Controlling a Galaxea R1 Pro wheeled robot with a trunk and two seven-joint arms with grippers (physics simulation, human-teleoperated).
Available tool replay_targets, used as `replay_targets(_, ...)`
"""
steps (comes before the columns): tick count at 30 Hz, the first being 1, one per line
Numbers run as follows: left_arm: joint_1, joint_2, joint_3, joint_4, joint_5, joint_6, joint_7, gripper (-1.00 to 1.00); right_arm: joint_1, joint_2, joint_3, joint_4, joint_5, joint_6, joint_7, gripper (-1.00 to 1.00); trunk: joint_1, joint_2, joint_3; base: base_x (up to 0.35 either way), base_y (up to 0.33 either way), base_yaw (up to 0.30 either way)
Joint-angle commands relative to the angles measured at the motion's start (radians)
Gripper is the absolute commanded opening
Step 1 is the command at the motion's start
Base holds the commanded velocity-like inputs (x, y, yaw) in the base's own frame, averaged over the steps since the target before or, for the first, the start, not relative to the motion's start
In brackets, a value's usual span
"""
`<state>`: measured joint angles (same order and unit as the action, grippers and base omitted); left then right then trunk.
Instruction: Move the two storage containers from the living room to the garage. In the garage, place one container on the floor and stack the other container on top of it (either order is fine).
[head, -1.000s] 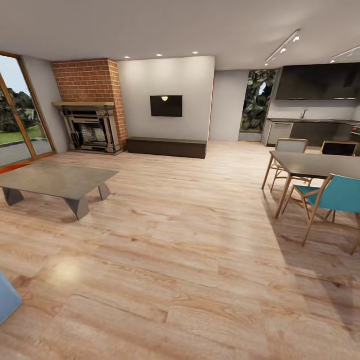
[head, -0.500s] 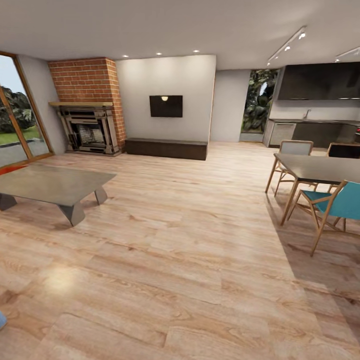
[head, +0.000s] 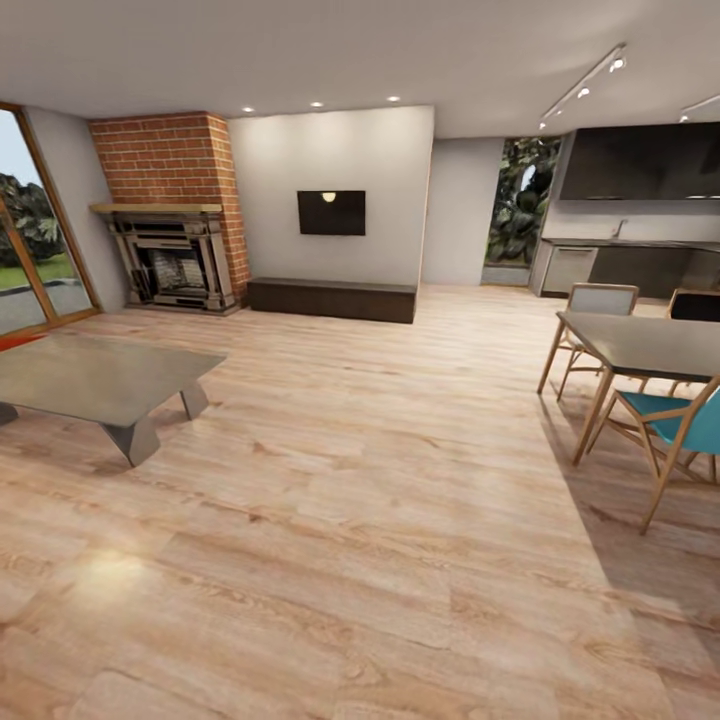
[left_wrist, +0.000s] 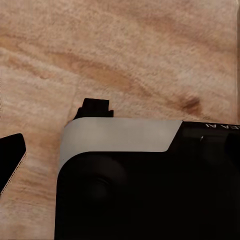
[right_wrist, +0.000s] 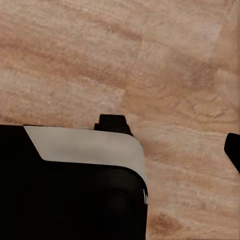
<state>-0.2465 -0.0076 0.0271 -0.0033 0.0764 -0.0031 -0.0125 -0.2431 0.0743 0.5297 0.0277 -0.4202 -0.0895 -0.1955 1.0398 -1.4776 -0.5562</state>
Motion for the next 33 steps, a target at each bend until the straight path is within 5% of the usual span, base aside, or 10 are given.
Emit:
replay_targets(1, 0.000, 0.000, 0.002, 0.000, 0.008, 0.000, -0.001, 1.00, -0.001, 0.001, 0.008, 0.003, -0.009, -0.006, -0.001, 1.00, 0.001, 0.000, -0.001, 0.323, 0.000, 0.000)
replay_targets(33, 0.000, 0.000, 0.002, 0.000, 0.008, -0.001, -0.001, 1.00, -0.002, 0.001, 0.009, 0.003, -0.006, -0.007, -0.001, 1.00, 0.001, 0.000, -0.001, 0.323, 0.000, 0.000)
